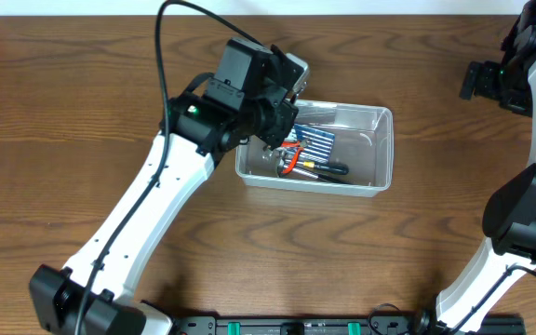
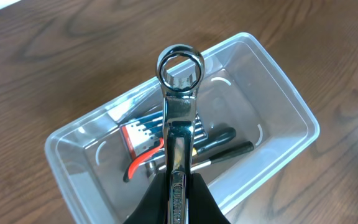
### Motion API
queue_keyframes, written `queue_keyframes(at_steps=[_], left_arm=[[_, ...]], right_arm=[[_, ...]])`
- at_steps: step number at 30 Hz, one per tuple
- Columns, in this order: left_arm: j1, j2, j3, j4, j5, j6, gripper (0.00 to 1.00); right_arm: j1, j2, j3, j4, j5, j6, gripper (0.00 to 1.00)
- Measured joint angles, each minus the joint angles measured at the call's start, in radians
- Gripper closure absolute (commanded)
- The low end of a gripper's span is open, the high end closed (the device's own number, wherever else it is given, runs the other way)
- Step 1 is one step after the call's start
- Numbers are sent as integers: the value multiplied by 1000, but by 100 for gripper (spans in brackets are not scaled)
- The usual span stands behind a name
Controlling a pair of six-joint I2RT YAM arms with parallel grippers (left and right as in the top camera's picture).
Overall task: Pack container
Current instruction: 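Carry the wrench over the clear container and lower it inside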
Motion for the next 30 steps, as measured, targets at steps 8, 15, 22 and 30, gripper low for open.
queue_keyframes(at_steps=[8, 15, 22, 30], left_arm=[[-6, 104, 0, 59, 1, 0, 94], [-6, 209, 0, 74, 79, 2, 94], [-6, 229, 0, 67, 108, 79, 94], [-6, 276, 0, -43, 108, 264, 94]], right_arm=[[0, 0, 0, 0, 0, 0, 1], [0, 0, 0, 0, 0, 0, 1], [0, 0, 0, 0, 0, 0, 1], [0, 0, 0, 0, 0, 0, 1]])
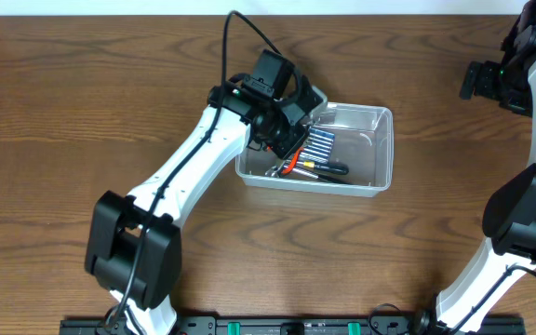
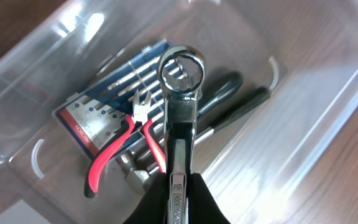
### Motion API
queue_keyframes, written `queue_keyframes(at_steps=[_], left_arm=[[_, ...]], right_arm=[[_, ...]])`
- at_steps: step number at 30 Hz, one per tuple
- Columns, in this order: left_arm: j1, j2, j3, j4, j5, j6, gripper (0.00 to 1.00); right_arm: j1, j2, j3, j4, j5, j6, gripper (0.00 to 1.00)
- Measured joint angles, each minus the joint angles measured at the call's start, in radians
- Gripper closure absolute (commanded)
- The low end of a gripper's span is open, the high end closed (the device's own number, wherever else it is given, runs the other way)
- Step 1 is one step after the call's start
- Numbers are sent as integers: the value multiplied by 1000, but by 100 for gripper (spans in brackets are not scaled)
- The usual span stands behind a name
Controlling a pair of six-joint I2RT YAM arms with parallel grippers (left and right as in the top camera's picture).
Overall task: Pack container
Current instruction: 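Carry the wrench over the clear container and lower it inside, then open the left gripper to release the wrench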
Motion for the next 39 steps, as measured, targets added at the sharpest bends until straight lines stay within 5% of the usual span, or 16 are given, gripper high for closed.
queue_keyframes(at_steps=[39], left_arm=[[0, 162, 0, 94, -66, 100, 92]], right_arm=[[0, 0, 0, 0, 0, 0, 1]])
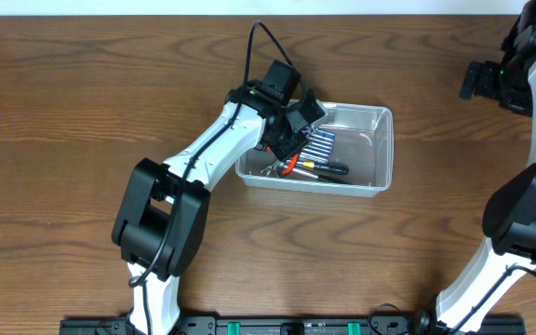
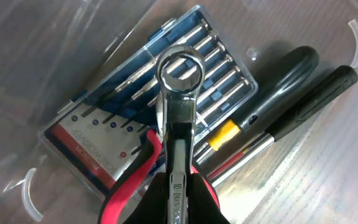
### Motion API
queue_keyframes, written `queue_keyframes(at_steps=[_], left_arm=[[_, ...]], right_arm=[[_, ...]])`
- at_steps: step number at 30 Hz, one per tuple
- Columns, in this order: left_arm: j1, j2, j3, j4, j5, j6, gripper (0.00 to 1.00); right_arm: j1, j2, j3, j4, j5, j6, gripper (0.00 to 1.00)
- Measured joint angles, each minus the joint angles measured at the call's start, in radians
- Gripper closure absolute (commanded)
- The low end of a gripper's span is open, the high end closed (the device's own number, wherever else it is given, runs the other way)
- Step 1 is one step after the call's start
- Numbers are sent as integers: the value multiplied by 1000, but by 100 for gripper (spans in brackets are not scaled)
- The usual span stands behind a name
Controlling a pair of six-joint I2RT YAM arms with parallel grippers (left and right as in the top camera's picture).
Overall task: Pack container
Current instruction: 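Open the left gripper to release the wrench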
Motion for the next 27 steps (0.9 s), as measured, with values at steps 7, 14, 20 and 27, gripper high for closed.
queue_keyframes(at_steps=[7, 14, 20, 27], left_arm=[[0, 0, 0, 1, -2, 1, 69], [0, 0, 0, 1, -2, 5, 47], [0, -2, 0, 1, -4, 5, 17], [0, -109, -1, 39, -34, 0, 2]], right_arm=[[0, 0, 0, 0, 0, 0, 1], [0, 0, 0, 0, 0, 0, 1], [0, 0, 0, 0, 0, 0, 1], [0, 0, 0, 0, 0, 0, 1]])
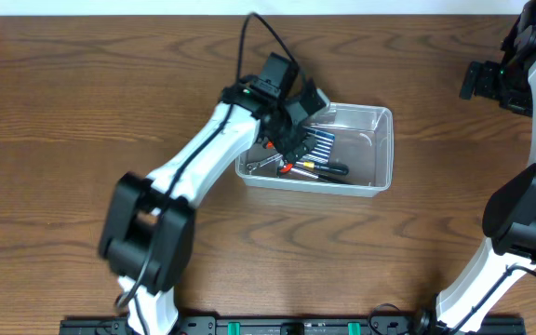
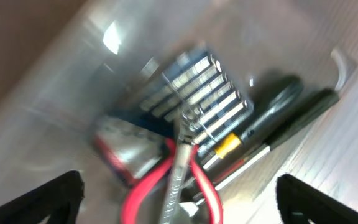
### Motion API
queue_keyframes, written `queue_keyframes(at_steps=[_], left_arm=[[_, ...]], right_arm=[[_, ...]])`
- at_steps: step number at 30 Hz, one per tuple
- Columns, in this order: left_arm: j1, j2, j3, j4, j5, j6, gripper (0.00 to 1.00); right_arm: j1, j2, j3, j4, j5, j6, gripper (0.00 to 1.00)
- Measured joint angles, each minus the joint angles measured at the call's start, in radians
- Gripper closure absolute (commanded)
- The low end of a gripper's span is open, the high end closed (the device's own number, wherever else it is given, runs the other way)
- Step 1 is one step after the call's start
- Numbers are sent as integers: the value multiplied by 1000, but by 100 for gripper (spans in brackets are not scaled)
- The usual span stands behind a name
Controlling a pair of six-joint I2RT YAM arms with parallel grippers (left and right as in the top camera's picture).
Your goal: Pack container
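Note:
The clear plastic container (image 1: 382, 119) stands right of the table's middle. Inside lie a blue case of small screwdrivers (image 2: 199, 94), red-handled pliers (image 2: 143, 194) and two black-handled screwdrivers (image 2: 294, 115). A silver wrench (image 2: 178, 163) rests on top of the pliers and the case, free of any grip. My left gripper (image 2: 179, 208) hovers over the container's left end, open, its black fingertips (image 2: 45, 200) wide apart on either side of the wrench. The left wrist view is blurred. My right gripper (image 1: 475, 80) hangs at the far right, away from the container.
Brown wooden table (image 1: 82, 112) all round the container. The right arm's base (image 1: 519, 223) stands at the right edge. A black rail (image 1: 287, 326) runs along the front edge.
My left gripper was shut on the wrench low inside the container. Now it is open and a little higher, and the wrench lies on the pliers and the screwdriver case.
My left gripper held the wrench above the container. Then it held it inside the container's mouth, then close over the screwdriver case and pliers. Now the wrench lies in the container and the gripper is open. The right arm has stayed still.

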Motion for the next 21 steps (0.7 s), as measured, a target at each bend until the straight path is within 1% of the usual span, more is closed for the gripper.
queue_keyframes(at_steps=[5, 9, 14, 21], left_arm=[[9, -192, 0, 14, -104, -36, 2], [43, -333, 1, -15, -198, -97, 2], [116, -481, 1, -151, -265, -174, 2], [174, -679, 2, -437, -294, -293, 2]], right_arm=[[0, 0, 0, 0, 0, 0, 1], [0, 0, 0, 0, 0, 0, 1], [0, 0, 0, 0, 0, 0, 1], [0, 0, 0, 0, 0, 0, 1]])
